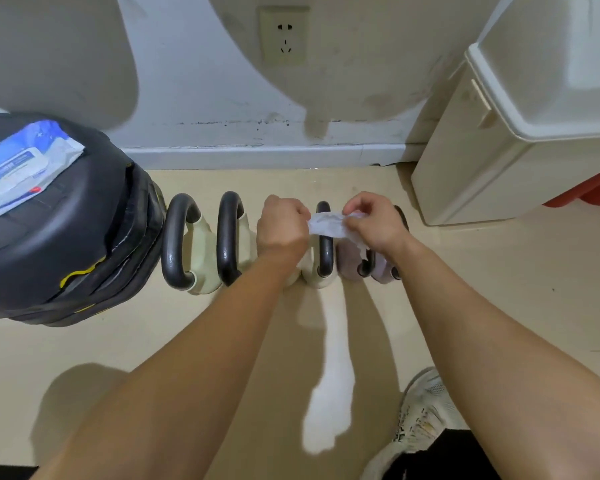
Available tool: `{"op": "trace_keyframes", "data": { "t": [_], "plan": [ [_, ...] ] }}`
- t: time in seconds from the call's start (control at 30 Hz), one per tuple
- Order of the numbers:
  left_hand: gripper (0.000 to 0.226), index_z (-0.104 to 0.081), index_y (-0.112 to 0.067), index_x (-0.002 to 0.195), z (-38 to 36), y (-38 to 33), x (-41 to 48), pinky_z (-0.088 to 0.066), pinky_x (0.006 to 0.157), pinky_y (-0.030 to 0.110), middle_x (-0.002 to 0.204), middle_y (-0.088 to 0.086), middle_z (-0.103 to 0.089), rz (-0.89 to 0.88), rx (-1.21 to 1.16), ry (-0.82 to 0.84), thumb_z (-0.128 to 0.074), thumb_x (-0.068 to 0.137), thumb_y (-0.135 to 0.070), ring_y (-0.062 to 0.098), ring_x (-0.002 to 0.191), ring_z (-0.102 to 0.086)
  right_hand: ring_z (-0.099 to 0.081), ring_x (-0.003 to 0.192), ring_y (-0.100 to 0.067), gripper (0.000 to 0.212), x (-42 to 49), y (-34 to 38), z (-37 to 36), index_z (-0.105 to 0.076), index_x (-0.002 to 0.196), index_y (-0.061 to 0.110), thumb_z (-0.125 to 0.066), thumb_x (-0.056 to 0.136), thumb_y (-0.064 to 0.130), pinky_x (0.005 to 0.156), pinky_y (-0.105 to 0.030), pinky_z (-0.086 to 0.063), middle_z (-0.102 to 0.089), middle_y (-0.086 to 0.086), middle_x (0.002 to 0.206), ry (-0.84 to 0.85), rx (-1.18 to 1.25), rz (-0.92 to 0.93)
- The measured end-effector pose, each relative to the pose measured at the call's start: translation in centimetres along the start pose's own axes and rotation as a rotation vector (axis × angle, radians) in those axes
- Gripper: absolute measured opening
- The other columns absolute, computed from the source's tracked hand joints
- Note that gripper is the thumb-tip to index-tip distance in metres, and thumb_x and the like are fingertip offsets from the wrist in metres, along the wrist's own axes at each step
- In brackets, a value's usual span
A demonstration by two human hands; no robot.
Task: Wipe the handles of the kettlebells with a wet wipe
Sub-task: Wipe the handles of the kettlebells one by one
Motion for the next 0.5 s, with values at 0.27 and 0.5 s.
{"op": "trace_keyframes", "data": {
  "t": [0.27, 0.5],
  "plan": [
    [0.029, -0.061, -0.008, 0.115, -4.4, -0.5, -0.1, -0.037, 0.073, 0.034, 0.126, 0.014, -0.045, -0.171, 0.607, 0.184, -0.042, 0.095, -0.017, 0.034, 0.103, -0.054, -0.055, 0.084, -0.030, 0.026, 2.3, -0.7, -4.3, -0.070, 0.100, -0.008, -0.048, 0.094, 0.004, 0.065, -0.031, -0.043, -0.066, -0.019, 0.094, 0.085, -0.447, -0.076],
    [0.031, -0.056, -0.023, 0.120, -6.0, -1.6, -0.1, -0.034, 0.098, 0.039, 0.118, 0.006, -0.056, -0.381, 0.850, 0.148, -0.041, 0.095, -0.016, 0.031, 0.116, -0.049, -0.062, 0.101, -0.033, 0.028, 1.9, -2.7, -5.8, -0.066, 0.101, 0.003, -0.040, 0.096, 0.012, 0.085, -0.040, -0.048, -0.066, -0.016, 0.102, 0.104, -0.093, -0.226]
  ]
}}
Point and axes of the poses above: each hand's wrist, its own x-axis towards the middle knuckle, its own z-axis out of the back of the hand, y = z × x, the point moved 9 cm from there along x, towards the middle knuckle
